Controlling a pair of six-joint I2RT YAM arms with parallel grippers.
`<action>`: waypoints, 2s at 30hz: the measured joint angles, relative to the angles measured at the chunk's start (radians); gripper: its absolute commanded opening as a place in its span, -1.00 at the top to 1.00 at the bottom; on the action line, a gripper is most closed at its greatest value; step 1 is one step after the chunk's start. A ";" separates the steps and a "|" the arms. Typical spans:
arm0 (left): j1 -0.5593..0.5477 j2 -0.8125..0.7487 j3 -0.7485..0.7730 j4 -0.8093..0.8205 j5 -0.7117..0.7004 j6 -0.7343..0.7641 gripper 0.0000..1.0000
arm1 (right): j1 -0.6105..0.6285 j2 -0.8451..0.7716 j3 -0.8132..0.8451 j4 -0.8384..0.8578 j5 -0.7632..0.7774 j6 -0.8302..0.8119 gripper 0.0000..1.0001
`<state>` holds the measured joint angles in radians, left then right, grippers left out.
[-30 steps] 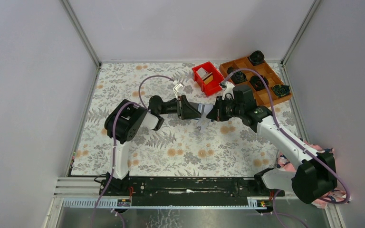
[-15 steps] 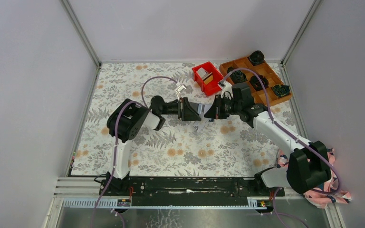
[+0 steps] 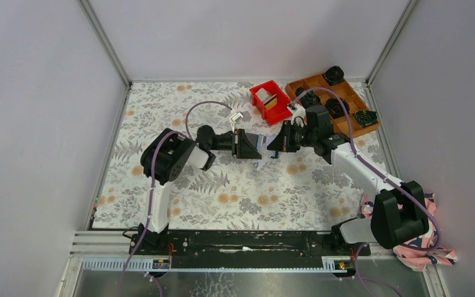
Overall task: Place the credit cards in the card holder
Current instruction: Move the storage box to the center of the board, then insert the credit card into the card holder.
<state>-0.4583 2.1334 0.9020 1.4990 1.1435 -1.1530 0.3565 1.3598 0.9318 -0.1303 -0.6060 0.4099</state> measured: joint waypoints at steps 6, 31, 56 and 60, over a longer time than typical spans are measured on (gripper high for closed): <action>0.000 0.002 0.000 0.000 0.002 -0.003 0.51 | -0.006 0.025 0.001 0.008 -0.017 0.001 1.00; 0.179 -0.069 -0.114 -0.155 -0.298 0.138 1.00 | -0.022 0.124 0.068 0.109 0.126 0.018 0.29; 0.177 -0.080 -0.032 -0.587 -0.561 0.386 1.00 | 0.000 0.507 0.217 0.113 0.344 -0.011 0.93; 0.177 -0.065 -0.029 -0.587 -0.562 0.386 1.00 | 0.001 0.526 0.217 0.113 0.358 -0.012 0.94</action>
<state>-0.2810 2.0686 0.8730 0.9119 0.5819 -0.7673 0.3573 1.8854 1.1488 -0.0177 -0.2481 0.3981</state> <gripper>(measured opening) 0.012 0.042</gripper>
